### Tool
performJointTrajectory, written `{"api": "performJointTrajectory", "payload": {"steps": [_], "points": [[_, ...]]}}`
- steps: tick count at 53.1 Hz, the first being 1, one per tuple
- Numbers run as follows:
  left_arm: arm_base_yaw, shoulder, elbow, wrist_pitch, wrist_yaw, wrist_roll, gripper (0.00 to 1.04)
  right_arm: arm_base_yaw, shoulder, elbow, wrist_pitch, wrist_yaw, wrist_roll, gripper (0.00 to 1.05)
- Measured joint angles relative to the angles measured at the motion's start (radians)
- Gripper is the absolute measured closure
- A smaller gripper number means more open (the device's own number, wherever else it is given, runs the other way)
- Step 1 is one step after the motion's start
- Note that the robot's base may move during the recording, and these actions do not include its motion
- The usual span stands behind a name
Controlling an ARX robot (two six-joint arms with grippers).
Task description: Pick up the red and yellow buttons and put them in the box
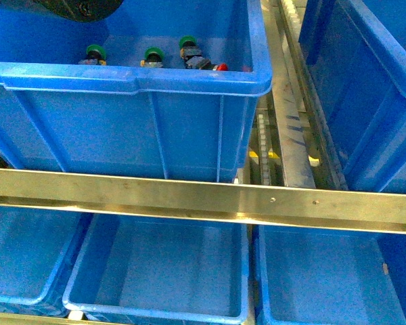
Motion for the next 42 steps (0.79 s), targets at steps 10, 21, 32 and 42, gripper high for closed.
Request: {"api": "performJointTrajectory", "payload": {"steps": [10, 21, 32, 42], "points": [[-0.007, 0.0, -0.002, -0.029, -0.008, 0.005, 0.71, 0.053, 0.004, 0.04, 0.006, 0.023, -0.035, 0.06], [-0.017, 0.0, -0.002, -0.058, -0.022, 0.019, 0.71, 0.057, 0.004, 0.042, -0.02, 0.057, -0.06, 0.16], [-0.034, -0.019, -0.002, -0.119, -0.064, 0.045, 0.71, 0.055, 0.004, 0.042, -0.057, 0.1, -0.076, 0.56], [-0.035, -0.034, 0.006, -0.148, -0.084, 0.047, 0.7, 0.041, 0.003, 0.042, -0.062, 0.098, -0.104, 0.71]]}}
